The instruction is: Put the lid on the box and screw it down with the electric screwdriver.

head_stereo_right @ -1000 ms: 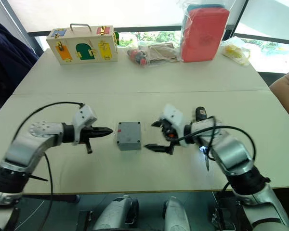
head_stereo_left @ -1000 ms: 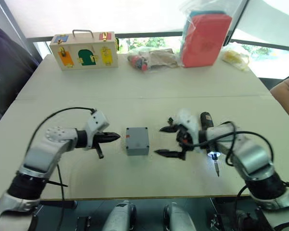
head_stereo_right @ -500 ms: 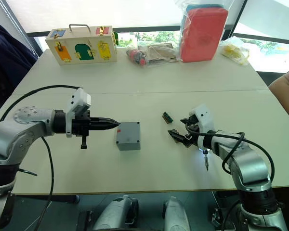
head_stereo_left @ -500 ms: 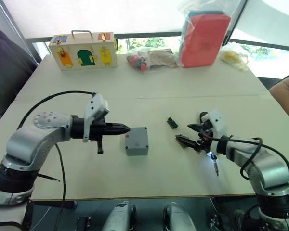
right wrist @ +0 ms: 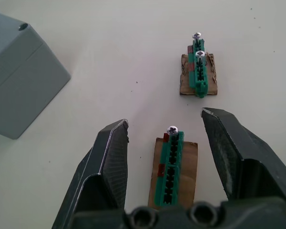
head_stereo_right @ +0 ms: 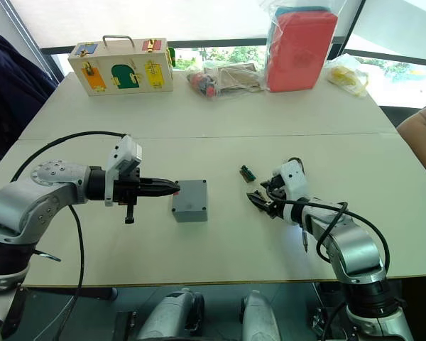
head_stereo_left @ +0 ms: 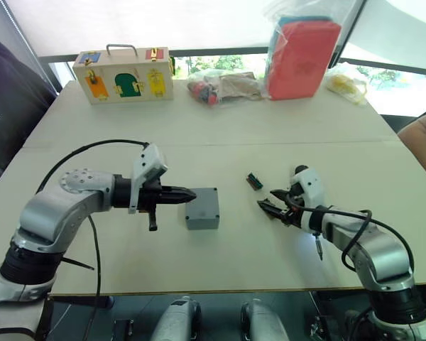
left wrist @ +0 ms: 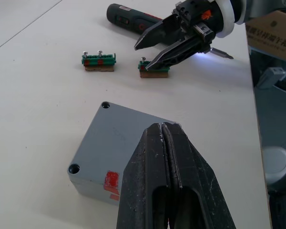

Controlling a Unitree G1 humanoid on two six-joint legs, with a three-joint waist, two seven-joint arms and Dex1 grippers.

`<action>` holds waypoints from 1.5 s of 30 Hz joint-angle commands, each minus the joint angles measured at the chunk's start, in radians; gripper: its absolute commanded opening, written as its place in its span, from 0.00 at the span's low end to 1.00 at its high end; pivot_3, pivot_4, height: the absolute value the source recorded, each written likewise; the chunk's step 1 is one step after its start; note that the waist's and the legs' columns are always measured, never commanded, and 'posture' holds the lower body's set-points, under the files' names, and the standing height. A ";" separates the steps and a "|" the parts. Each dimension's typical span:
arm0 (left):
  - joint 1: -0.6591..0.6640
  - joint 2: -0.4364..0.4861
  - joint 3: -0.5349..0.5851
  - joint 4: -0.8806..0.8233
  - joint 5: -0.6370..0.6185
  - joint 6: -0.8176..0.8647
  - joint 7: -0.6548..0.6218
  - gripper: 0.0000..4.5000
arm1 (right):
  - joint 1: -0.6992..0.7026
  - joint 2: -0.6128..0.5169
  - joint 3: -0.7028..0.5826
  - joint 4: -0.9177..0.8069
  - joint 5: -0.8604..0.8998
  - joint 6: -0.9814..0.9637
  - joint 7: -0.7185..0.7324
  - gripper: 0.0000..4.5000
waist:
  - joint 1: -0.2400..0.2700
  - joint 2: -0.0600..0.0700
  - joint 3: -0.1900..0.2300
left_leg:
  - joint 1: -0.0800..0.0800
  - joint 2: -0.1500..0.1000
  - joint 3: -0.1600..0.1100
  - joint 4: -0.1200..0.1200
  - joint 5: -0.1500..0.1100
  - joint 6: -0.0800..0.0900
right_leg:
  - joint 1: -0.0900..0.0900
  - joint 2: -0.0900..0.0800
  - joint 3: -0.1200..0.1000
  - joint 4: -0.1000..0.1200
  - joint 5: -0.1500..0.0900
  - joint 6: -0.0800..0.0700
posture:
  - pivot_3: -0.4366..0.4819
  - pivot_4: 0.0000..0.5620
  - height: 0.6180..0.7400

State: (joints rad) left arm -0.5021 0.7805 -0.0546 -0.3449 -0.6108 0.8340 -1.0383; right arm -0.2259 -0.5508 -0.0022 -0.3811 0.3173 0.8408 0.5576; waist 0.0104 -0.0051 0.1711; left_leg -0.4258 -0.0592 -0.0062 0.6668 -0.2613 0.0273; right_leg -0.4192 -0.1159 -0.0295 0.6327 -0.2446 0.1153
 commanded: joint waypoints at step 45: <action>0.145 0.113 0.125 0.010 0.000 -0.045 0.020 0.00 | -0.294 0.136 0.179 0.027 0.100 -0.052 0.051 0.01 | 0.000 0.000 0.000 | 0.000 0.001 0.000 0.000 0.000 0.000 | 0.000 0.002 0.000 0.000 0.000 0.000 | 0.48 0.27 1.00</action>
State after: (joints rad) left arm -0.3602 0.8857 0.0271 -0.2931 -0.5987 0.7949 -1.0306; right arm -0.4966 -0.4190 0.1714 -0.3519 0.4311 0.8281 0.5957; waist 0.0109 -0.0051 0.1711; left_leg -0.4258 -0.0580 -0.0065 0.6668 -0.2610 0.0267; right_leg -0.4196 -0.1141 -0.0291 0.6328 -0.2447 0.1150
